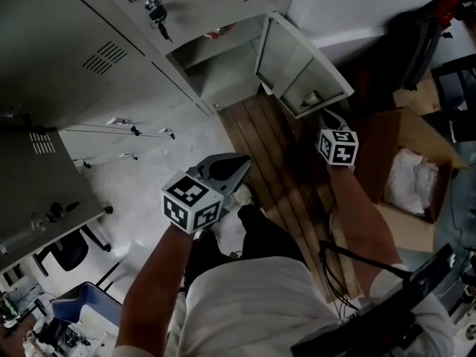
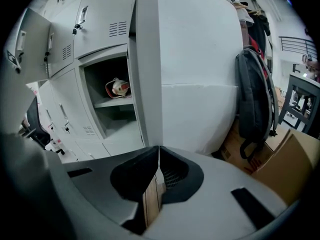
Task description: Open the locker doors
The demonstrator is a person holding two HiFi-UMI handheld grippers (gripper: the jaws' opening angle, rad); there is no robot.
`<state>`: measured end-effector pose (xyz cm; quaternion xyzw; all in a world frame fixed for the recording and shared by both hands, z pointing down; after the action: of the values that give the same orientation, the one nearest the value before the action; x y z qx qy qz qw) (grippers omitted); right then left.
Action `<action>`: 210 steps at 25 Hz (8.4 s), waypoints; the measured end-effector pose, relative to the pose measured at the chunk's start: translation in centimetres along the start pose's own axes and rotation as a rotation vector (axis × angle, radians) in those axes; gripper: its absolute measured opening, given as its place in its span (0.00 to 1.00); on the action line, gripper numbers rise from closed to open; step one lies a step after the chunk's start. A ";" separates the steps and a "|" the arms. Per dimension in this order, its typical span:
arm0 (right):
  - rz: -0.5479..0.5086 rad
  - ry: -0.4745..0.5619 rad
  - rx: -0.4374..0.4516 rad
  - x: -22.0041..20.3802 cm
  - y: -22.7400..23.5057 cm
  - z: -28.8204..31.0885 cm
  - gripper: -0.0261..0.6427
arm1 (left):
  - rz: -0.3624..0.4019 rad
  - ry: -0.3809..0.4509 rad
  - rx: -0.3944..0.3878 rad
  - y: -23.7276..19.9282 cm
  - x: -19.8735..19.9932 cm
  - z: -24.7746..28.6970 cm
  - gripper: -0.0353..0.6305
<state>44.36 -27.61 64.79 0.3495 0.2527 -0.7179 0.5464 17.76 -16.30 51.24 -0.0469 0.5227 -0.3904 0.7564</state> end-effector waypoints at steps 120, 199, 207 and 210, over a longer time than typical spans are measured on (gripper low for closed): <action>-0.239 0.097 0.507 1.3 -52.3 1.8 0.20 | -0.131 0.041 0.121 -2.2 -15.2 -24.1 0.07; -0.350 0.100 0.557 3.7 -42.2 -26.3 0.09 | 0.084 0.258 0.067 14.4 -9.7 -35.2 0.07; -0.304 0.206 0.591 4.6 -48.6 -35.1 0.08 | 0.122 0.288 0.070 17.7 -12.7 -41.7 0.07; -0.309 0.217 0.602 4.3 -49.9 -37.1 0.08 | 0.134 0.294 0.080 18.6 -13.7 -42.9 0.07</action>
<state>4.07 11.14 37.14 0.5268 0.1364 -0.7930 0.2740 -9.71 19.72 33.38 0.0759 0.6136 -0.3621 0.6976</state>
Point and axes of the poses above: the fingertips, and each gripper's own axes: z forward along the fingers, y to its right, x out of its top, the point moved 4 cm from there along -z, backward along the fingers, and after that the axes turned 1 degree about x, right-handed, at the moved point
